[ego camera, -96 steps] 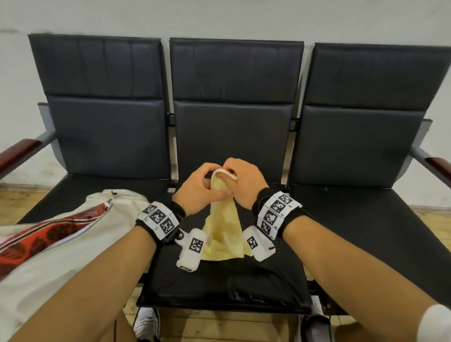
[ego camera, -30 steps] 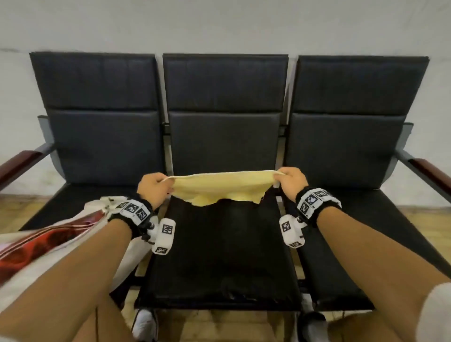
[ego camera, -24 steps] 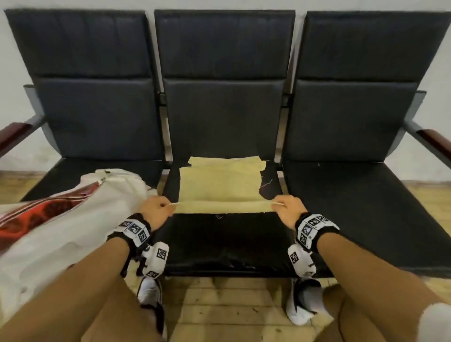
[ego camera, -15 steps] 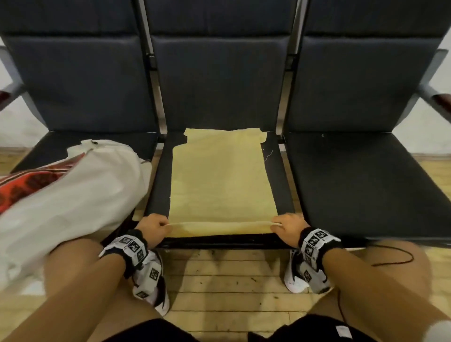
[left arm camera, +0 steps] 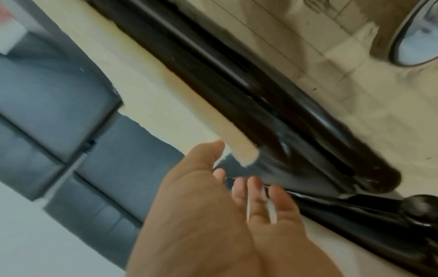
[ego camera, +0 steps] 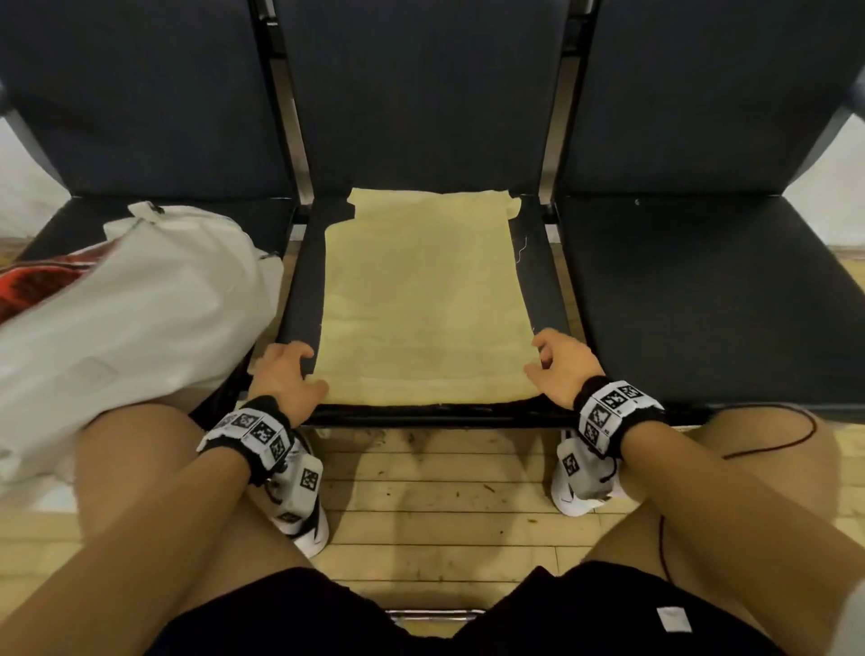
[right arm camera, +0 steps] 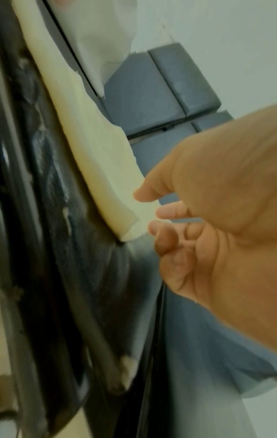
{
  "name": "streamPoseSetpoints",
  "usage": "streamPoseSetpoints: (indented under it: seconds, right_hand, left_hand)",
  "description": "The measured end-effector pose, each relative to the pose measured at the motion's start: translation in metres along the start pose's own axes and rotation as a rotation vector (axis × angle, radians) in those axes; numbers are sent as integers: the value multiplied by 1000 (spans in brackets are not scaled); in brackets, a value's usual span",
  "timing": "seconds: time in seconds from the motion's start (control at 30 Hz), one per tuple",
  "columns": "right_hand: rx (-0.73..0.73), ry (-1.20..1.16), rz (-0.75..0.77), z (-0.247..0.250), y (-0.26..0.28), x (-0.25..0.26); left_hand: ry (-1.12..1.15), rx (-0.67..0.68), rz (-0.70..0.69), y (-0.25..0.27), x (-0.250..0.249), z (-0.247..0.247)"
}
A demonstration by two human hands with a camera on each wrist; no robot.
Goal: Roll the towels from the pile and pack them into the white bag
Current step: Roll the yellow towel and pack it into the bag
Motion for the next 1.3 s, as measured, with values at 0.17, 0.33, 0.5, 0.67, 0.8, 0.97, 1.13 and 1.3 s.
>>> streamPoseSetpoints:
  seconds: [0.17,0.33,0.5,0.67,0.8,0.97,1.13,1.3]
  right_hand:
    - [65,193,375,-34,24,50]
    - [100,359,461,-59,22,50]
    - [95,284,449,-58,19,42]
    - [73,216,434,-57,18,38]
    - [71,195,394,-52,20,38]
    - [92,178,318,-53,21,35]
    - [53,150,300,-51,20,38]
    - [-192,268,408,-42,22,51]
  left_hand:
    - [-82,44,-377,14,-60,-26]
    - [-162,123,-438,15,-55,-50]
    - [-196,36,-471,17,-52,-50]
    - [-209,-20,-503,19,-55,-48]
    - [-192,-39,-455,15,-53,-41]
    - [-231,-26,-430,9,-48,-40]
    - [-266,-45,-359,7,-44,-40]
    - [-372,-183,-453,13,-56,-34]
Point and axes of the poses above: each hand's wrist, its own y-axis away from the middle knuckle, its own z-axis out of the back of the hand, x = y × z, the point moved 8 cm from there along -y, towards the middle knuckle, and after that the axes turned 7 degrees about -z, right-handed, at the moved point
